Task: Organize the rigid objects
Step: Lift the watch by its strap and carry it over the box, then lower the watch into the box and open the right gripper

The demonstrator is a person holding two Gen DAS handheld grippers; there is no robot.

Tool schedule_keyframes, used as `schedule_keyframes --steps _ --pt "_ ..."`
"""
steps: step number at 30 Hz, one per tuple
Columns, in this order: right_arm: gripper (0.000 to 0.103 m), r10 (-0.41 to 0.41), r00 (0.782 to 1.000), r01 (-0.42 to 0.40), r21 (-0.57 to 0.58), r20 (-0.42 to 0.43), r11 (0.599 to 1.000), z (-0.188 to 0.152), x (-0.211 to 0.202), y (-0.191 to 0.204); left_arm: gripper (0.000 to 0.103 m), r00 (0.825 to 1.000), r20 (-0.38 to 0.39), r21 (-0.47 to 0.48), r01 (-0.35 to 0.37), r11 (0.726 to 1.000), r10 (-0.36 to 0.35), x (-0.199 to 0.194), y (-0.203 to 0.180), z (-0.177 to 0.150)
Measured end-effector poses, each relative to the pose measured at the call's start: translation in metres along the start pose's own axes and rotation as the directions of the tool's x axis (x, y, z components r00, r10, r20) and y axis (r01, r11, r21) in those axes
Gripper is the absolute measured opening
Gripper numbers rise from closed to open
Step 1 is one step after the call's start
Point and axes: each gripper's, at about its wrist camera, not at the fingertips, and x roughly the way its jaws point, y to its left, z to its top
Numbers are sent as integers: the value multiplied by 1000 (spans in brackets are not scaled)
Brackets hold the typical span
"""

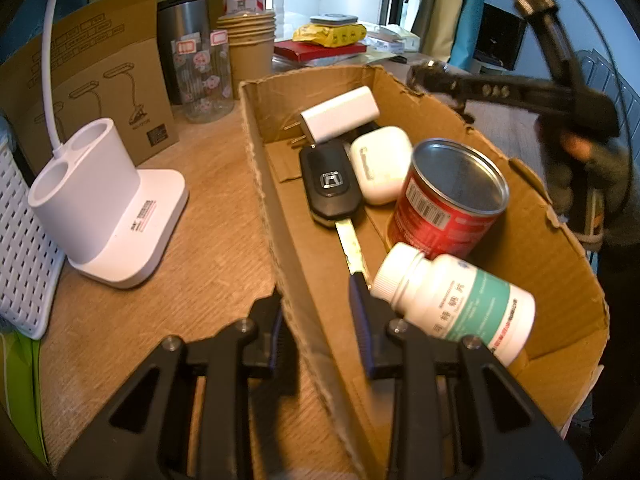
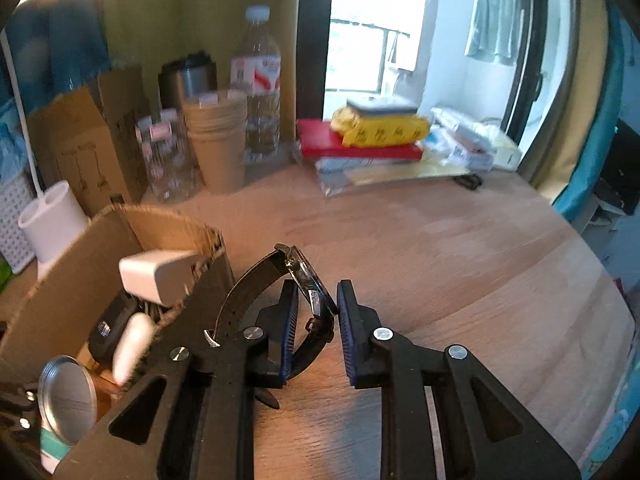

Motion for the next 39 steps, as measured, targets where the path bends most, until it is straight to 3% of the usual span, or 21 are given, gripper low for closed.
schedule_keyframes --steps 7,11,24,39 --pt "21 15 994 -17 17 106 1000 16 -40 6 30 1000 0 0 0 1000 0 0 0 0" --pt "21 68 990 -63 -45 122 997 22 -53 31 30 1000 0 0 0 1000 0 0 0 0" --pt "21 178 983 -162 -243 44 956 16 -33 109 30 1000 0 0 0 1000 0 0 0 0" --pt "22 228 969 -245 -413 -91 877 13 -15 148 30 1000 0 0 0 1000 0 1 1 0"
